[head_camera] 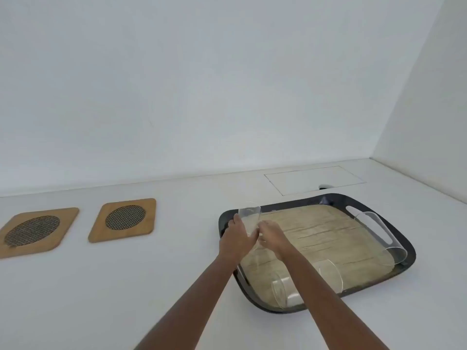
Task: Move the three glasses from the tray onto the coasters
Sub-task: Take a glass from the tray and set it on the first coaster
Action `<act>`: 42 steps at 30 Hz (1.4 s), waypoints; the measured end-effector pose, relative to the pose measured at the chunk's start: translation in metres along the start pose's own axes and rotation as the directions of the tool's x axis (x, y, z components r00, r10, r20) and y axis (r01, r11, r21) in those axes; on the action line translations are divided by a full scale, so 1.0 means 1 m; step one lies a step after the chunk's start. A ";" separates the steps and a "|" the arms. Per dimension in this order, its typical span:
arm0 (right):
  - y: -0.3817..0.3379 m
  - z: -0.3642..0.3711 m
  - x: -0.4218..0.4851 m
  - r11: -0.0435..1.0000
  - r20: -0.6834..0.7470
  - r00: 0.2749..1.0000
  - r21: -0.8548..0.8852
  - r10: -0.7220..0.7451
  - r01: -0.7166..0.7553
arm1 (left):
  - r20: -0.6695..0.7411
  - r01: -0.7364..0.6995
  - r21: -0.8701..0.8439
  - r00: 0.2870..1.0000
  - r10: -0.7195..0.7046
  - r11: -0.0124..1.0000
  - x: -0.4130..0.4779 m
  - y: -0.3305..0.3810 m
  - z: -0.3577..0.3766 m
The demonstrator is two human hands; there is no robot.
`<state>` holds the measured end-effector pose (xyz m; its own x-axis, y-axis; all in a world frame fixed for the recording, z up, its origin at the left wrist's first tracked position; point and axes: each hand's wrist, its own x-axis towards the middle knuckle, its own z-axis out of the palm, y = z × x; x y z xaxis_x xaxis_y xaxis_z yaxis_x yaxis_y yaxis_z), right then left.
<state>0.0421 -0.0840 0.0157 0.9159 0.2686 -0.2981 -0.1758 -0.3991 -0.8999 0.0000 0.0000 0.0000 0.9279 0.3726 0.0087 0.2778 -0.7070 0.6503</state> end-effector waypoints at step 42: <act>-0.050 0.113 -0.057 0.573 0.512 0.859 0.697 0.024 -0.432 | 0.393 0.353 -0.792 0.919 -0.026 0.499 -0.054 -0.101 -0.151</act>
<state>-0.0424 0.0193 0.0418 0.5976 0.6697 -0.4409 -0.7473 0.2661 -0.6088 -0.1160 0.1419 0.0485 0.9433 0.1248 -0.3076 0.2692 0.2546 0.9288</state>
